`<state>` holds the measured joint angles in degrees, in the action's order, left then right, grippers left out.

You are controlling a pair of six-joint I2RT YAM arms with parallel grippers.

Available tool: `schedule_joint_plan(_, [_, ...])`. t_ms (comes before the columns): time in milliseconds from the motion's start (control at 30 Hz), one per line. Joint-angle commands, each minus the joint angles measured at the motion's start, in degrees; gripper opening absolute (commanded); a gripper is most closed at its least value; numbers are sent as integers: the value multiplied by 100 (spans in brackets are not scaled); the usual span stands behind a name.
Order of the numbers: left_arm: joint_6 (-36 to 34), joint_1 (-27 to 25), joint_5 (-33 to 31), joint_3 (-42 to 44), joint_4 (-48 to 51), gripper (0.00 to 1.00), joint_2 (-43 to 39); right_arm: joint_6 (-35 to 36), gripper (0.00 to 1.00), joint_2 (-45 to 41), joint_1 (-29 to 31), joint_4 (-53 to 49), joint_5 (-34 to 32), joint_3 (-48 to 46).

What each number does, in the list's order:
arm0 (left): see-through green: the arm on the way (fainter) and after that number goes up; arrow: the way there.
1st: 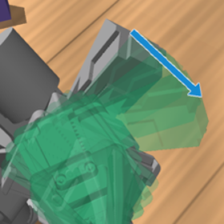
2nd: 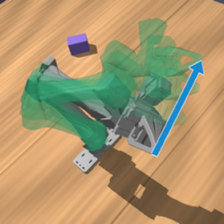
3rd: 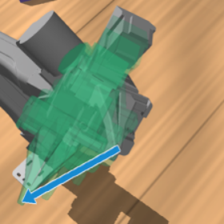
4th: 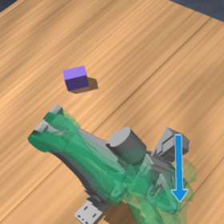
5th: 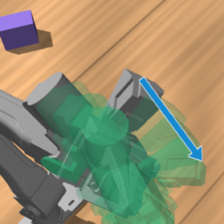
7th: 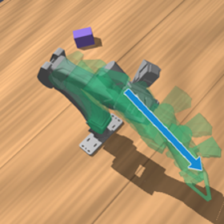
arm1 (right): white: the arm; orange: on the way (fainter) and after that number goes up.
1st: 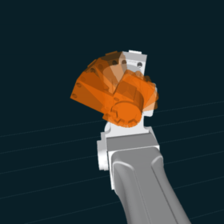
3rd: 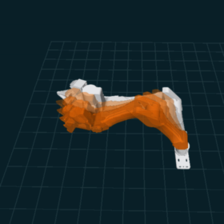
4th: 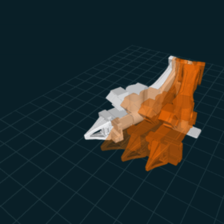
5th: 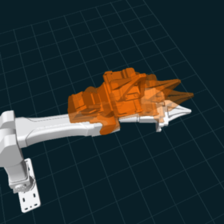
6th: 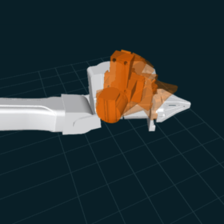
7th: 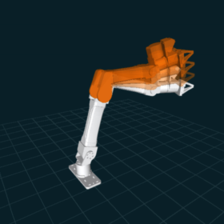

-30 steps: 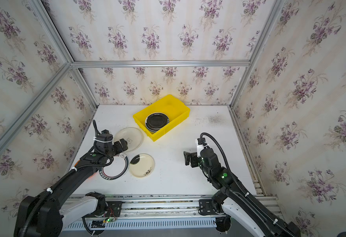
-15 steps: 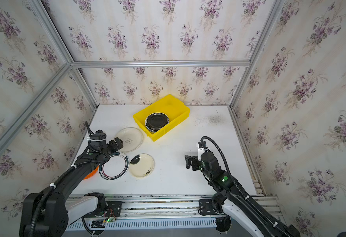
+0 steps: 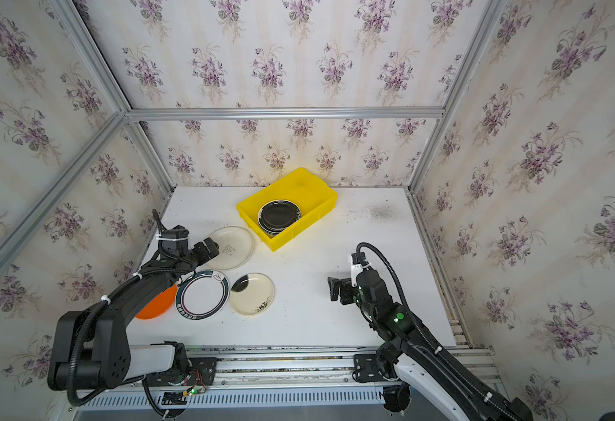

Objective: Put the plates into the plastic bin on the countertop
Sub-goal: 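Reach the left gripper over the large cream bear plate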

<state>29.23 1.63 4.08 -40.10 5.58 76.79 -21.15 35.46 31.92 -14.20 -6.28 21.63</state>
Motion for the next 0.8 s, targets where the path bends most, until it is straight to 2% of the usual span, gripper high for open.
schedule_joint_plan(0, [-93,65,216,-86,-230,100,169,-17,100,-15,3,66,-61,3])
schedule_joint_plan(300, [-67,239,568,-123,-410,99,599,58,99,-14,-1,216,116,-34])
schedule_joint_plan(767, [136,364,547,-172,-602,97,1036,-37,99,308,4,295,106,44])
